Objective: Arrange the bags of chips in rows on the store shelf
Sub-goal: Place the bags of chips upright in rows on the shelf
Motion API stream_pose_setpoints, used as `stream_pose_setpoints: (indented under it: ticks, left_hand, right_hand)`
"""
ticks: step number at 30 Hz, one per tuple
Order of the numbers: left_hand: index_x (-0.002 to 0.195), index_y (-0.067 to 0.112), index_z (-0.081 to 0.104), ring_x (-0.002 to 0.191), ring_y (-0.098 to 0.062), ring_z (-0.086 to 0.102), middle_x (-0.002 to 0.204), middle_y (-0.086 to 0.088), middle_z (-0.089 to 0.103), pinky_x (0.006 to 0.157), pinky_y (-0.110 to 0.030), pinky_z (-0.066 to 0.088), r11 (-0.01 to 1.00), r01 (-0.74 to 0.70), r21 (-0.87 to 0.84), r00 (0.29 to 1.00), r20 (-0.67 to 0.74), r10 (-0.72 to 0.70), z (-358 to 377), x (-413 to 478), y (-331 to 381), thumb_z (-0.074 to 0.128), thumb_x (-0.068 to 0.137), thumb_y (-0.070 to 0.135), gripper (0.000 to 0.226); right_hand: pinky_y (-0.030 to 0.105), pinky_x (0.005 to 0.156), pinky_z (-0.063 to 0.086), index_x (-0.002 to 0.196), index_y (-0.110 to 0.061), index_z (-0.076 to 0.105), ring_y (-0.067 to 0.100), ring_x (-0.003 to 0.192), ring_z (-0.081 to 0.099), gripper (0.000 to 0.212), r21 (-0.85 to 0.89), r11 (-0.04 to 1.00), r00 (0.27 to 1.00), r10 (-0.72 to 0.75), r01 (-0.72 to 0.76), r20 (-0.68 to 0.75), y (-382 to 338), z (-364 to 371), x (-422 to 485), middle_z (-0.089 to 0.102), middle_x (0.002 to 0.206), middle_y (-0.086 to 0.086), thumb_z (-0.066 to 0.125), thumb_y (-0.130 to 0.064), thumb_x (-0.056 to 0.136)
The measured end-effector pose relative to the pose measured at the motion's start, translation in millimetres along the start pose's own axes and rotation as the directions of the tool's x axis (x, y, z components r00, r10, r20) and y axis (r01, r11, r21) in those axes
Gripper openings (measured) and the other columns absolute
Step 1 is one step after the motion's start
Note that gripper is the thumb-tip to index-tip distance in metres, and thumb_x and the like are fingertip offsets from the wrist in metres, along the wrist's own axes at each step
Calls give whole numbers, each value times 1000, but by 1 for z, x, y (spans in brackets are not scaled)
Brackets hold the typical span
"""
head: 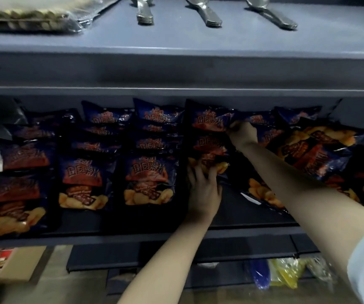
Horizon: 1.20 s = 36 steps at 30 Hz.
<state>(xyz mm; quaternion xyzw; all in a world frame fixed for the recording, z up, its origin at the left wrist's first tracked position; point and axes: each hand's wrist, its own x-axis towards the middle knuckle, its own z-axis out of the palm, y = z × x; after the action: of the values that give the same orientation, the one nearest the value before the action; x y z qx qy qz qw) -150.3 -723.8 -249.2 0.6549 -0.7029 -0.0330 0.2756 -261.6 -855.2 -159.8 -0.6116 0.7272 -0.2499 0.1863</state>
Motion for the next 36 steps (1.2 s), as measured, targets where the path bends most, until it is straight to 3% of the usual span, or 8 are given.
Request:
stream_pose_setpoints:
  ticks: [4,8,12,16,21,27,31,36]
  left_hand:
    - [107,19,55,99,-35,52,105,-14,51,81,-46,52,1000,19,-5,1000,-21,-20,-3,-1,-2,73,68,19,43]
    - [103,18,60,94,-33,54,101,-12,55,82,-45,51,1000,22,17,1000,7,-23,-2,1,-1,72,66,22,38]
    - [97,16,58,94,-32,55,101,-11,56,83,-42,51,1000,9,-5,1000,2,-9,-2,0,-2,72,63,21,37]
    - [102,16,60,100,-31,58,106,-9,58,87,-42,52,999,28,25,999,40,-29,-1,0,-2,72,65,27,41]
    - [111,13,58,104,-30,57,111,-11,58,90,-39,50,1000,19,-17,999,27,-19,-1,0,-2,71,68,25,46]
    - [118,8,56,112,-33,53,121,-14,55,95,-39,45,999,-11,-43,1000,5,11,3,-2,-5,60,80,21,40]
    - [133,9,44,124,-29,45,139,-13,41,101,-37,41,996,15,-85,995,100,-7,1,-2,-4,45,92,21,43]
    - [131,9,44,115,-29,52,139,-12,40,88,-36,50,995,44,-89,992,123,-33,-2,-1,-2,45,93,21,40]
  right_hand:
    - [28,63,32,62,-14,43,24,69,47,32,-86,996,999,-21,23,25,-15,4,1,49,66,4,39,-11,93]
    - [30,65,33,86,-7,51,27,74,48,15,-122,992,997,-15,24,74,-15,11,2,58,89,17,36,-7,92]
    - [29,67,32,101,-3,56,36,91,58,23,-112,992,997,-43,49,59,-10,16,1,62,102,20,37,-14,96]
    - [31,72,34,102,-1,57,38,101,55,23,-60,988,990,-141,141,-3,-4,16,-15,59,108,21,40,-14,94]
    - [39,94,43,136,-18,38,33,122,45,71,102,991,983,-107,92,149,15,33,-31,42,137,13,54,-52,74]
    - [35,93,39,146,-23,17,32,124,45,87,338,941,990,-49,2,131,19,31,-56,41,141,8,70,-29,77]
    - [44,101,41,147,-27,7,31,125,44,105,407,913,984,-37,-38,175,23,31,-61,40,142,8,79,-28,71]
    - [45,96,48,142,-20,24,27,114,54,98,533,828,964,35,-176,264,17,34,-65,54,128,10,83,-24,64]
